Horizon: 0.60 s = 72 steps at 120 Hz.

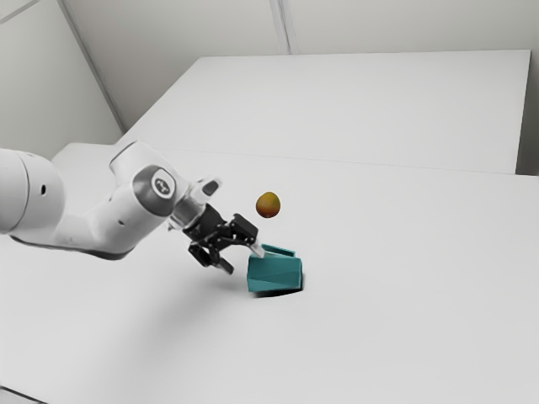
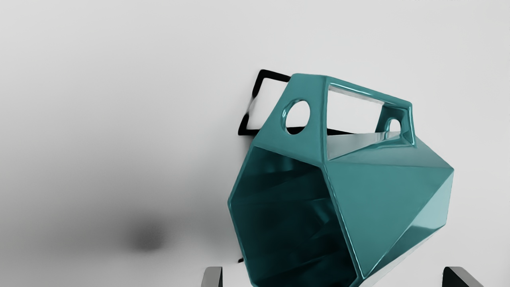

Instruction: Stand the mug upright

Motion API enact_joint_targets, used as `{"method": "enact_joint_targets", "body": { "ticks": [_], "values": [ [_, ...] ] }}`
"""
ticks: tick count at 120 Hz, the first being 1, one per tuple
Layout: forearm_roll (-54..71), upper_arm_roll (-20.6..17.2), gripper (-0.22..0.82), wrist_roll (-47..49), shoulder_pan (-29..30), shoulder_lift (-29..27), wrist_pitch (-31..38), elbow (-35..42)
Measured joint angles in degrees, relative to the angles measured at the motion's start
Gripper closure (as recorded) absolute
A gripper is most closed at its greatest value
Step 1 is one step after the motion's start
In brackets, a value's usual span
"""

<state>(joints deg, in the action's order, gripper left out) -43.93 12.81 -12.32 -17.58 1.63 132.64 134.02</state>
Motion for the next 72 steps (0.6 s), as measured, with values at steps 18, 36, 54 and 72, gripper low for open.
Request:
{"method": "enact_joint_targets", "body": {
  "ticks": [18,36,54,72],
  "values": [
    [-4.44,-0.46,0.0,-1.72,-0.33,0.46,2.36,0.93],
    [-12.68,-0.51,0.0,-5.76,-0.37,1.77,4.51,1.89],
    [-19.96,-0.51,0.0,-11.05,-0.32,2.49,5.94,2.04],
    [-26.6,-0.51,0.0,-16.75,-0.75,3.39,6.72,2.12]
  ]
}}
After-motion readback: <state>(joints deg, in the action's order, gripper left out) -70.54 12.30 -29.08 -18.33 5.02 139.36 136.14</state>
